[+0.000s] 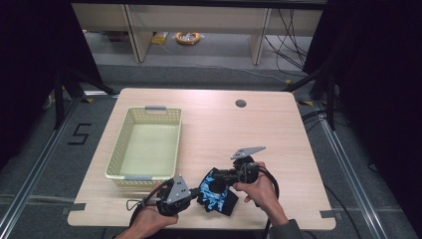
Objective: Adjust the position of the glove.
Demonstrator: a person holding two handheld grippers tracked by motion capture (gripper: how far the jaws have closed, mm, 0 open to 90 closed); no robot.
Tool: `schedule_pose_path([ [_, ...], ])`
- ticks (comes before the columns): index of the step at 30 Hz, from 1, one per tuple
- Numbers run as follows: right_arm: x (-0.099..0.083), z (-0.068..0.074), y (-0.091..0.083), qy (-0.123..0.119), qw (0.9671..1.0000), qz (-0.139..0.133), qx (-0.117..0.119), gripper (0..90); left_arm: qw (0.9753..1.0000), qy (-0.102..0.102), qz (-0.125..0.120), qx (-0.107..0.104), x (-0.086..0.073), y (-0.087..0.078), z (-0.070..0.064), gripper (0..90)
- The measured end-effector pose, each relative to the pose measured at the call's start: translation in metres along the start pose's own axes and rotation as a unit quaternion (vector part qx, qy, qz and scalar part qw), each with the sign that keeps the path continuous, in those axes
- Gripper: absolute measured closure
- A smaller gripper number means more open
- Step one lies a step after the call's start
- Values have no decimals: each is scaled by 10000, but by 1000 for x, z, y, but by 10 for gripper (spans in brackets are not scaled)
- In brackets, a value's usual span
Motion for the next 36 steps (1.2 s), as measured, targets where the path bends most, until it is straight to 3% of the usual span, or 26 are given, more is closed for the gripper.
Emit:
schedule_pose_path([
  [1, 0, 0, 0, 0, 10000, 0, 0, 743, 10000, 0, 0, 0, 0, 0, 0, 880],
  [3, -4, 2, -5, 439, 9987, -270, -42, 743, 9999, 122, 80, 53, 2, 0, 7, 881],
  [4, -11, 2, -8, 656, 9964, -509, -161, 743, 9999, 70, -66, 137, 8, 3, 10, 881],
  [7, -17, 1, -13, 788, 9940, -741, -192, 742, 9997, -54, -104, 202, 13, 5, 14, 881],
  [8, -21, 1, -19, 950, 9903, -986, -219, 742, 9997, 16, -106, 221, 18, 8, 18, 882],
  [9, -21, 1, -19, 950, 9903, -986, -219, 742, 9997, 16, -106, 221, 18, 8, 18, 882],
  [10, -25, 1, -23, 1066, 9871, -1159, -290, 740, 9996, -26, -138, 249, 21, 11, 19, 882],
  [11, -25, 1, -23, 1066, 9871, -1159, -290, 740, 9996, -26, -138, 249, 21, 11, 19, 882],
  [12, -32, 4, -24, 1241, 9842, -1214, -341, 738, 9997, 99, -31, 206, 22, 13, 20, 882],
  [14, -34, 3, -24, 1161, 9850, -1225, -352, 738, 9997, 120, -10, 220, 22, 16, 21, 882],
  [16, -43, 6, -24, 1196, 9842, -1254, -357, 742, 9998, -37, -63, 196, 23, 22, 20, 883],
  [18, -48, 6, -23, 1181, 9842, -1257, -411, 745, 9999, 33, -4, 142, 22, 24, 19, 883],
  [19, -50, 8, -23, 1229, 9839, -1245, -370, 765, 9999, 88, 7, 107, 23, 24, 19, 883],
  [20, -51, 14, -23, 1386, 9807, -1375, -55, 845, 9999, -23, -86, 108, 27, 24, 17, 883],
  [22, -53, 19, -23, 1364, 9819, -1316, -32, 852, 9998, 80, -105, 117, 29, 23, 19, 884],
  [25, -55, 21, -23, 1366, 9819, -1314, -8, 854, 9999, -2, -142, 61, 35, 21, 18, 884],
  [26, -56, 24, -22, 1411, 9803, -1369, 183, 854, 9999, -35, -137, 42, 36, 20, 19, 884],
  [28, -56, 25, -23, 1459, 9797, -1363, 207, 854, 9996, -155, -223, -1, 40, 17, 20, 885],
  [30, -57, 24, -24, 1449, 9787, -1442, 179, 853, 9996, -142, -227, -47, 43, 12, 22, 884],
  [31, -56, 30, -27, 1683, 9745, -1445, 325, 854, 9994, -151, -308, -31, 45, 11, 22, 885],
  [32, -55, 31, -29, 1728, 9734, -1457, 380, 854, 9996, -185, -222, -78, 46, 7, 21, 885],
  [33, -54, 30, -29, 1727, 9724, -1526, 366, 854, 9990, -353, -266, -59, 48, 6, 20, 885],
  [35, -54, 28, -29, 1649, 9727, -1585, 390, 854, 9991, -262, -322, -65, 53, 5, 23, 884],
  [36, -53, 30, -29, 1684, 9706, -1651, 486, 853, 9992, -266, -310, -48, 54, 6, 23, 884],
])
Point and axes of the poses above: each handheld gripper's, and its own axes: y roughly forward along the jaws, x roughly out of its top, z roughly to its left, the point moved 9 cm from there along y, roughly forward along the jaws, and after that the axes turned 8 degrees about y, right-handed, at the moved point
